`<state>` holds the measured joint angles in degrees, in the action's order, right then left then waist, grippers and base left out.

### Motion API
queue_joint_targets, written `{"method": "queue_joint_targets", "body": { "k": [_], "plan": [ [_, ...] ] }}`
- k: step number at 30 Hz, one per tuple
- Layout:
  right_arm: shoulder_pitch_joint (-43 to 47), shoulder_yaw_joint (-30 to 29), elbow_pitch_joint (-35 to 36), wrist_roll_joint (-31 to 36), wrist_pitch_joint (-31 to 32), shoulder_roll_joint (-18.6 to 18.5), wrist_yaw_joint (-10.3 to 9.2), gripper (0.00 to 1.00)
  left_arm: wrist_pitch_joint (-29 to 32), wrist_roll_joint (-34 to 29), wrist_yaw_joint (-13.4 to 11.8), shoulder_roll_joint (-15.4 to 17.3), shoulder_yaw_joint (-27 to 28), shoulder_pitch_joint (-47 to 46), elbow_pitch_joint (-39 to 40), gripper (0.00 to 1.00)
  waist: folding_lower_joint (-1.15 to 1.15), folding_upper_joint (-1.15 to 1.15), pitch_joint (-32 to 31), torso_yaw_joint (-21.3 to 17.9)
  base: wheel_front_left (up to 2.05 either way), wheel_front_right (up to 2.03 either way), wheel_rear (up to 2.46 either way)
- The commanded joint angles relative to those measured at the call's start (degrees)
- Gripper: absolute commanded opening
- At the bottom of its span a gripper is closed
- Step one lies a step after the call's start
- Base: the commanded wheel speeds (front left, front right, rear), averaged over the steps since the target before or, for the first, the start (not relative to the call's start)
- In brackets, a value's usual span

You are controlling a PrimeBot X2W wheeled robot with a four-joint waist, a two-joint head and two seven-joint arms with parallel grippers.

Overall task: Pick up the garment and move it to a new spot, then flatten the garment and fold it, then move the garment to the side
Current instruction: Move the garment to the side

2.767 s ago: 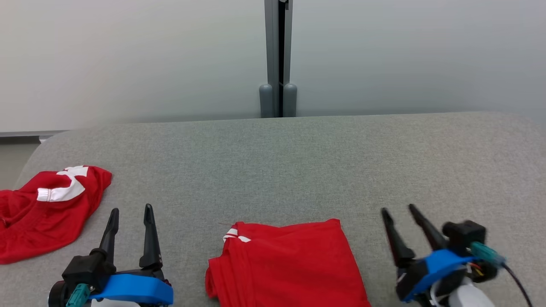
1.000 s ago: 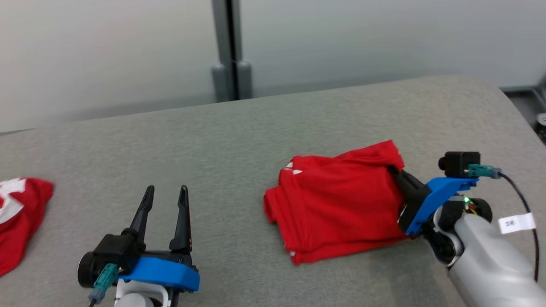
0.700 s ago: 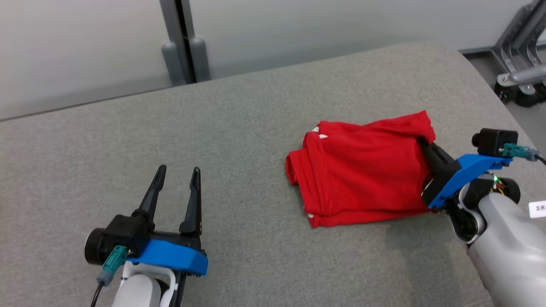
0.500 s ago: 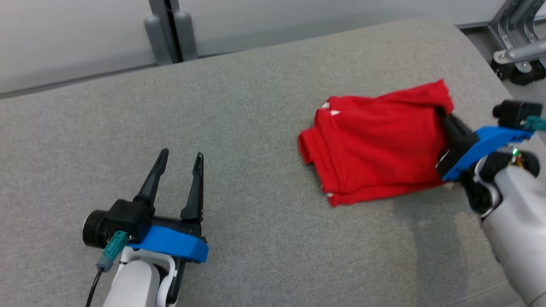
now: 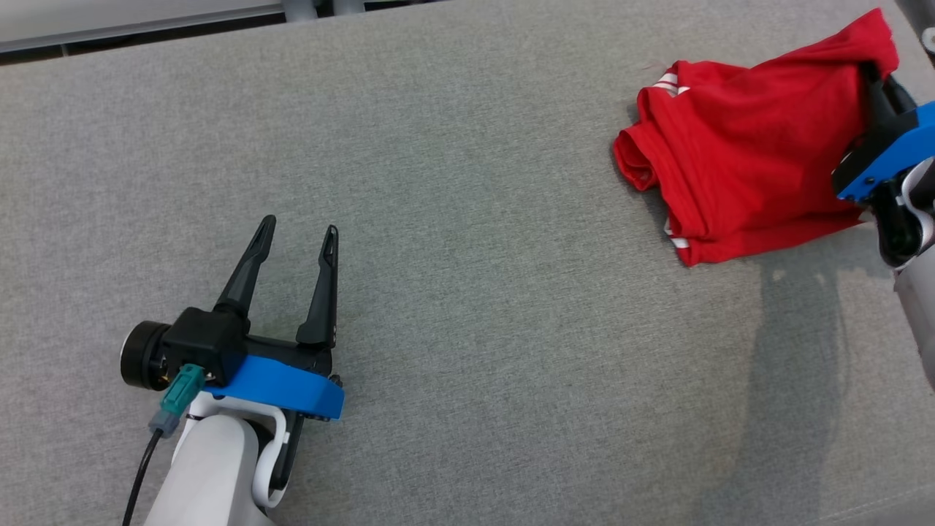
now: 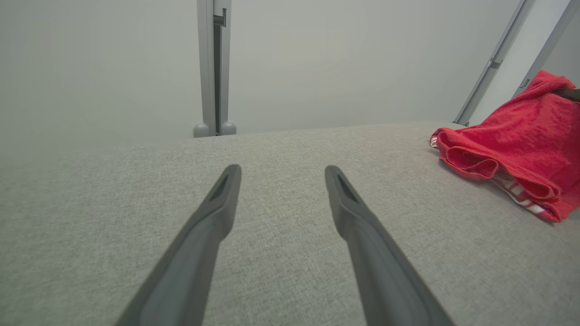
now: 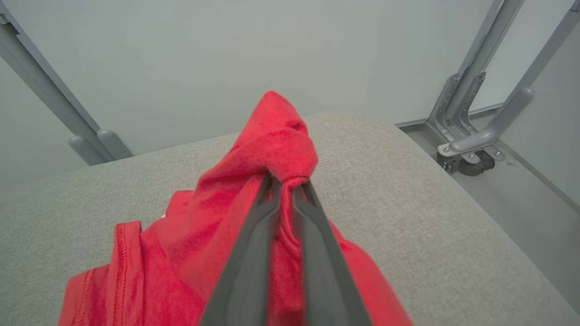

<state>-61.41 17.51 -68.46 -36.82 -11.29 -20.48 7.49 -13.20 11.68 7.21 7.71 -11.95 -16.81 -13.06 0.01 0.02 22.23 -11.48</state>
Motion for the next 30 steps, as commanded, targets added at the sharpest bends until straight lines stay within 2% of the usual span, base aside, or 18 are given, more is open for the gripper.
{"method": "queue_joint_targets", "body": {
  "k": [1,3,4,5,6,15,19,24,30],
  "plan": [
    [-2.2,-0.2,-1.5,1.5,-0.9,-0.5,0.01,0.00,-0.3,0.2,0.2,0.3,0.0,-1.3,-0.1,1.00,-0.01,-0.02,0.7,0.7,0.00,0.00,0.00],
    [-3.2,-0.5,-2.9,2.4,-1.4,-0.1,0.01,0.00,-0.4,0.3,0.0,0.3,0.0,-1.4,-0.3,1.00,-0.01,-0.02,0.8,0.9,0.00,0.00,0.00],
    [-3.4,-0.6,-3.4,2.9,-1.5,0.3,0.01,0.15,-0.5,0.3,0.0,0.3,0.0,-1.5,-0.5,1.00,-0.01,-0.02,0.8,1.0,0.00,0.00,0.00],
    [-3.7,-0.7,-3.8,3.7,-1.7,-0.2,0.00,0.53,-0.5,0.4,-0.1,0.3,0.0,-1.5,-0.6,1.00,-0.01,-0.02,0.7,1.1,0.00,0.00,0.00],
    [-3.8,-0.8,-4.2,4.1,-1.7,-0.4,0.00,1.00,-0.6,0.5,-0.1,0.1,0.0,-1.5,-0.9,1.00,-0.01,-0.02,0.5,1.3,0.00,0.00,0.00],
    [-1.3,-1.9,-5.3,8.0,-3.1,-1.0,0.01,1.00,-1.6,1.7,-0.7,-0.7,0.3,0.1,-2.9,1.00,-0.01,-0.02,-3.9,2.3,0.00,0.00,0.00],
    [-0.2,-1.6,-3.8,9.8,-3.8,0.6,0.01,1.00,-1.8,2.4,-0.9,-1.1,0.9,1.3,-3.7,1.00,-0.01,-0.02,-7.3,2.8,0.00,0.00,0.00],
    [4.1,-1.7,3.9,12.0,-3.9,0.9,0.00,1.00,-2.0,3.2,-1.6,-1.7,2.1,3.5,-3.9,1.00,-0.01,-0.02,-11.8,3.9,0.00,0.00,0.00],
    [13.7,-3.1,15.7,13.3,-3.9,2.1,0.01,1.00,-2.0,3.9,-2.4,-1.7,4.4,6.2,-2.6,1.00,-0.01,-0.02,-16.7,6.1,0.00,0.00,0.00]
  ]
}}
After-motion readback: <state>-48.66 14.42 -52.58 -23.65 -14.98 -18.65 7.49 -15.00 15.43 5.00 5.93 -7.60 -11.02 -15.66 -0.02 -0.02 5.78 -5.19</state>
